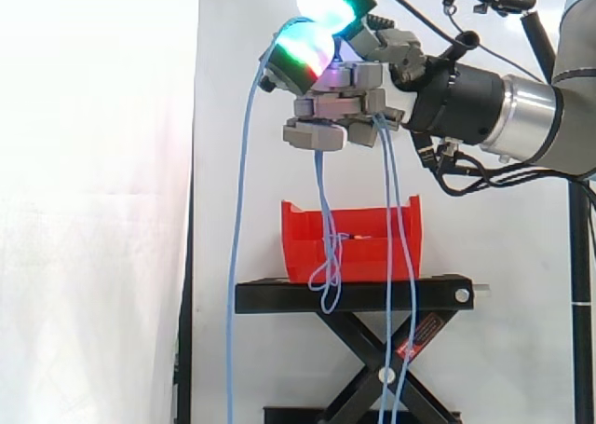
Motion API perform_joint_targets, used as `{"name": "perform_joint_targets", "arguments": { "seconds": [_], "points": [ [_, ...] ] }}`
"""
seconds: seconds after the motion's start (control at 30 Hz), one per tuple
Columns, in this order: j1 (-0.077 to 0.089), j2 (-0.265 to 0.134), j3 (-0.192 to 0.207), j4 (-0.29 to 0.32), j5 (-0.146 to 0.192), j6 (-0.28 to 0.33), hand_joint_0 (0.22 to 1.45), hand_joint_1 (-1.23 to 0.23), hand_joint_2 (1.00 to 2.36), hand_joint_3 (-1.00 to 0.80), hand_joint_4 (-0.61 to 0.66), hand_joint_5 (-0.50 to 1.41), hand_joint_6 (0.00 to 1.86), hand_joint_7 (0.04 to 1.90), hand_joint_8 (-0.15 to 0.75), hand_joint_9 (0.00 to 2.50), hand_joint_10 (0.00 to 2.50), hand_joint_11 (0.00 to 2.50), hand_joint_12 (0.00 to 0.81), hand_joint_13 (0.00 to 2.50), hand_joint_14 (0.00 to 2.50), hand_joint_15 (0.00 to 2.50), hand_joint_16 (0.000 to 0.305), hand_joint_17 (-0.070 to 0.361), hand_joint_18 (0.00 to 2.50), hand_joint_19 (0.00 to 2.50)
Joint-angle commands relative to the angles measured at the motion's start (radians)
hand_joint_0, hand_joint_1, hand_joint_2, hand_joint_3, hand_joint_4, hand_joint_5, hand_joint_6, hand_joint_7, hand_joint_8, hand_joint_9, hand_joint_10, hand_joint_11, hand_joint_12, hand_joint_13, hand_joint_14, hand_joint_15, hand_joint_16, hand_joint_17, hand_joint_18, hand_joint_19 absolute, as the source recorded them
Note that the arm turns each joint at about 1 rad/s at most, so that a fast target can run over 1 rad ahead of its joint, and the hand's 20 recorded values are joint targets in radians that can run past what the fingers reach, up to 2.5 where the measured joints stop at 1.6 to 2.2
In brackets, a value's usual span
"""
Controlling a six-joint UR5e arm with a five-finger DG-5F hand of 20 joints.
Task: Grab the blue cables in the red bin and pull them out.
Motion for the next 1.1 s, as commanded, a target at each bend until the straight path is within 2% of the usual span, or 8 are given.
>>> {"name": "perform_joint_targets", "arguments": {
  "seconds": [0.0,1.07],
  "points": [
    [0.000,0.000,0.000,0.000,0.000,0.001,1.03,-1.07,1.02,-0.58,0.33,0.58,0.85,0.41,0.279,1.30,0.87,1.42,0.356,1.20,1.94,0.82,0.041,0.092,1.06,1.42],
    [-0.003,0.000,0.000,0.000,-0.002,0.009,1.01,-1.10,1.01,-0.78,0.34,0.54,0.81,0.42,0.289,1.19,0.82,1.44,0.369,1.12,1.94,0.79,0.041,0.093,0.95,1.36]
  ]
}}
